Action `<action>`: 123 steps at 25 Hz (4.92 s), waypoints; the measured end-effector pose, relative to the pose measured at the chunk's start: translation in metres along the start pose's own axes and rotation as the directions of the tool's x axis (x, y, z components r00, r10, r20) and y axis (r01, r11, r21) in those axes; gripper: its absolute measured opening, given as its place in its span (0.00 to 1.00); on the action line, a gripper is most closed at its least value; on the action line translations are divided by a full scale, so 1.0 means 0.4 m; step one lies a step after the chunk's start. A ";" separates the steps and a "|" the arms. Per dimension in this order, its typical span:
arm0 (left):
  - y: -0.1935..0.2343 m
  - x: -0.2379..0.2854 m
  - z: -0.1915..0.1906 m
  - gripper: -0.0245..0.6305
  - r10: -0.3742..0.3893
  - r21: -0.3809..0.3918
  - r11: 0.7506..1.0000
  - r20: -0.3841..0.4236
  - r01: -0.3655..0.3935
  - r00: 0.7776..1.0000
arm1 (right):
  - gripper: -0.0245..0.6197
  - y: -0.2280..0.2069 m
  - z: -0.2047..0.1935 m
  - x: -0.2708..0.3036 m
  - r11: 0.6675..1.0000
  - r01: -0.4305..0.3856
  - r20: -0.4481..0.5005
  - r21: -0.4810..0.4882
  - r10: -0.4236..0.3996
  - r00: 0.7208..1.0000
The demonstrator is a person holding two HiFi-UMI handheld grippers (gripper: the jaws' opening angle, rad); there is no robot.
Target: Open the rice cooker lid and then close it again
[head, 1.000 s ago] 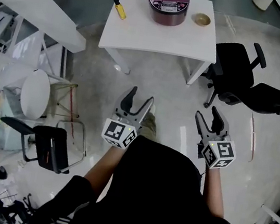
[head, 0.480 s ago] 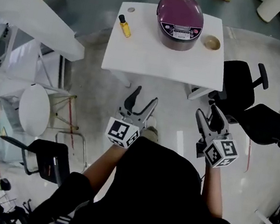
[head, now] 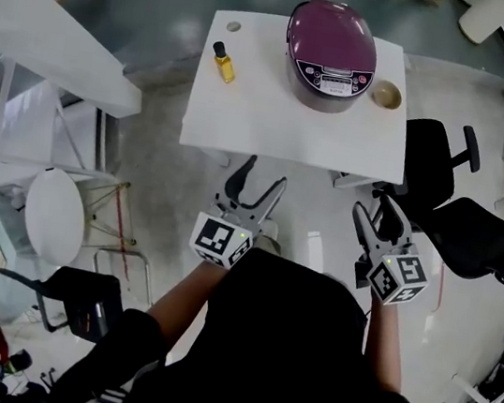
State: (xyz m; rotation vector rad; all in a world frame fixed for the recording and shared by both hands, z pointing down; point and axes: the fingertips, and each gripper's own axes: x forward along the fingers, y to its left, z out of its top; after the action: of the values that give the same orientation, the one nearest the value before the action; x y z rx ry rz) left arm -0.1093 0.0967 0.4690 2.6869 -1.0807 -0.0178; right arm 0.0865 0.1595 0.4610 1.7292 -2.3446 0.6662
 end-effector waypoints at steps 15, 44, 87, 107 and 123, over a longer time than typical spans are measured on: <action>0.093 -0.015 -0.002 0.43 0.107 -0.038 0.993 -0.011 -0.108 0.994 | 0.41 -0.015 -0.033 0.084 1.000 -0.018 -0.064 0.024 0.020 0.998; 0.179 0.471 0.121 0.45 0.283 0.020 0.959 -0.012 -0.282 0.959 | 0.40 -0.361 0.220 0.540 0.952 -0.305 -0.083 -0.010 0.303 0.949; 0.464 0.525 0.148 0.45 0.043 -0.045 0.998 0.014 -0.043 0.999 | 0.04 -0.274 0.116 0.825 0.975 -0.142 -0.385 -0.170 0.066 0.921; 0.500 0.486 0.131 0.45 0.024 -0.074 0.997 0.014 -0.023 1.000 | 0.04 -0.306 0.060 0.843 0.984 -0.054 -0.498 -0.167 -0.037 0.866; 0.464 0.516 0.138 0.45 -0.085 -0.086 0.993 0.003 0.085 0.996 | 0.04 -0.304 0.053 0.844 0.987 -0.002 -0.514 -0.163 -0.083 0.854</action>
State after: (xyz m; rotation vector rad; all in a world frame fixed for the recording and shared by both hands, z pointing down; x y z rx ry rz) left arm -0.0914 -0.1855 0.4743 2.6536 -0.9422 -0.0775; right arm 0.0942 -0.1714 0.6007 1.3156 -1.9185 0.7972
